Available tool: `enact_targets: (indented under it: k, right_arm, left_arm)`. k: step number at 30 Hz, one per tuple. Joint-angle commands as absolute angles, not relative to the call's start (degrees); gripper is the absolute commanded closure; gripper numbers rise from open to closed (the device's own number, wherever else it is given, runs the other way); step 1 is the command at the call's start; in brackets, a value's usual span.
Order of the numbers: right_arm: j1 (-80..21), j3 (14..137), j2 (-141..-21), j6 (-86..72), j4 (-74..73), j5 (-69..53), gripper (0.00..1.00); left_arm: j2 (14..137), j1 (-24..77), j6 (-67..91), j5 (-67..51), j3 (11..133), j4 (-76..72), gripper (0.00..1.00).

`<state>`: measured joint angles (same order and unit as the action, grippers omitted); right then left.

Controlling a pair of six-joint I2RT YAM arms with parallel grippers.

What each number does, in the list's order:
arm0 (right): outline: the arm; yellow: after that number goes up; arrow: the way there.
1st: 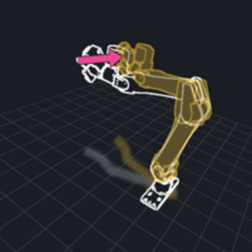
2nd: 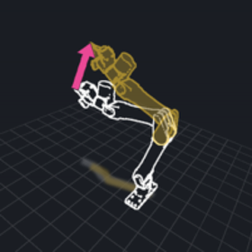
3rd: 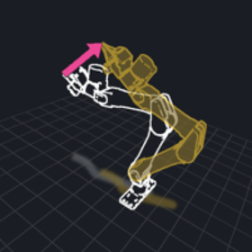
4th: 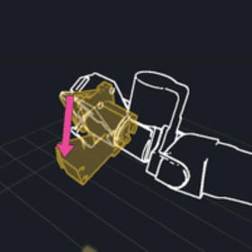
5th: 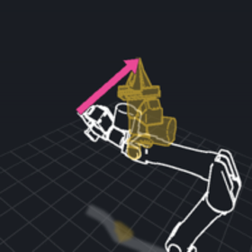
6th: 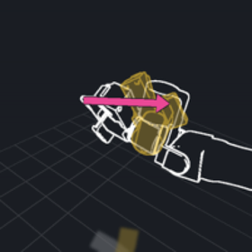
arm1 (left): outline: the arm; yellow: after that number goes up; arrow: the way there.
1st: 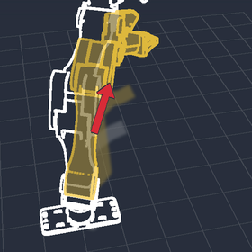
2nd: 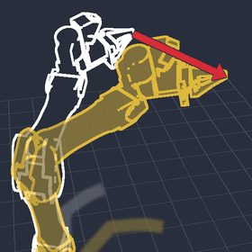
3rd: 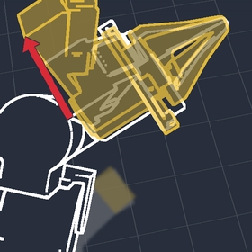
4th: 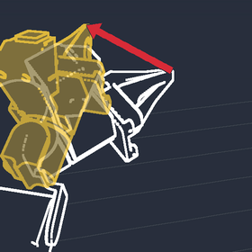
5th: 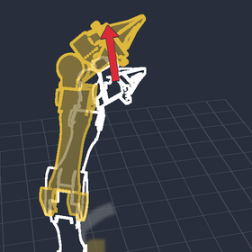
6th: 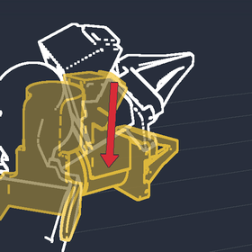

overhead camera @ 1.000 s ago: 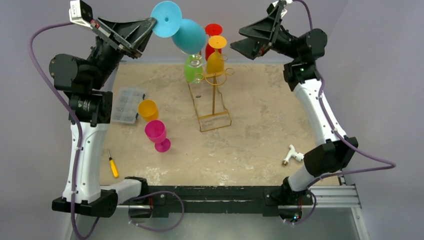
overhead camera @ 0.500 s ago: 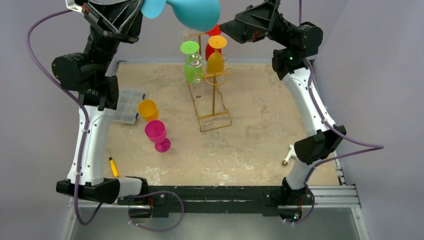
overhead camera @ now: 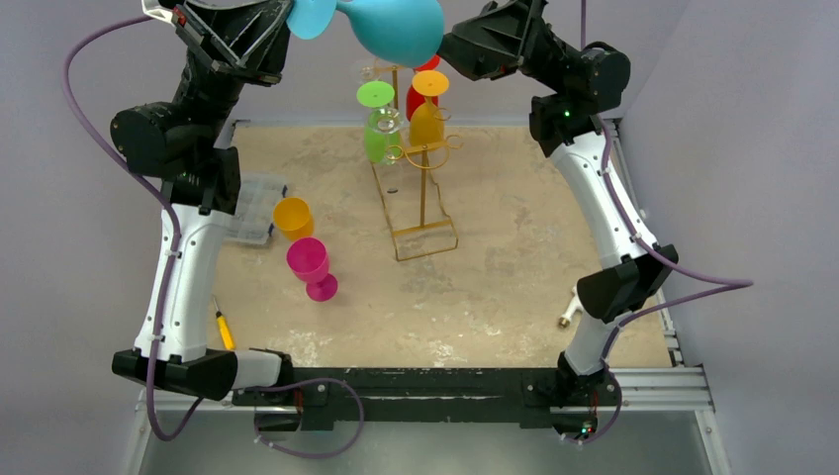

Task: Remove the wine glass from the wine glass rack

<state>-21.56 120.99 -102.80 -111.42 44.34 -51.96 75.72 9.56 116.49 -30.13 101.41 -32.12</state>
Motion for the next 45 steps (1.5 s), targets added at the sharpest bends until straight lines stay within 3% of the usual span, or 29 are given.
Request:
enact_targets:
  k: [1,11,21,26,28,32,35,40,45]
  right_arm:
    - [-22.39,124.61,-102.84,-110.83,46.15,-49.82,0.48]
    - [-23.51,129.34,-105.25,-111.71,47.33,-48.61,0.61]
    - [-24.25,129.46,-105.31,-111.01,46.78,-48.43,0.83]
    - [-24.26,129.13,-105.21,-111.03,46.34,-48.49,1.0]
    - [-24.22,128.56,-104.99,-110.98,46.3,-48.6,1.0]
    - [-24.2,127.7,-104.39,-110.77,46.1,-48.51,1.0]
    - [-24.18,127.78,-104.18,-110.3,45.83,-48.96,1.0]
    - [-23.98,127.78,-103.11,-108.19,43.19,-50.86,1.0]
    - [-23.82,127.63,-100.13,-98.8,31.28,-52.7,1.0]
  left_arm:
    - [74.55,10.01,117.55,-31.0,101.09,-35.38,1.0]
    - [74.31,10.7,117.67,-30.74,98.93,-36.87,1.0]
    - [73.81,10.9,118.01,-29.88,96.27,-37.97,1.0]
    - [73.18,10.91,118.44,-28.09,94.67,-38.58,1.0]
    - [72.87,10.9,118.56,-27.3,94.17,-38.58,0.9]
    - [73.21,10.9,117.59,-28.35,94.84,-37.61,0.41]
    - [72.3,10.77,114.88,-30.36,95.21,-33.75,0.16]
    - [69.98,9.5,106.01,-34.38,96.6,-20.06,0.11]
    - [67.9,8.54,85.26,-36.05,104.94,7.5,0.1]
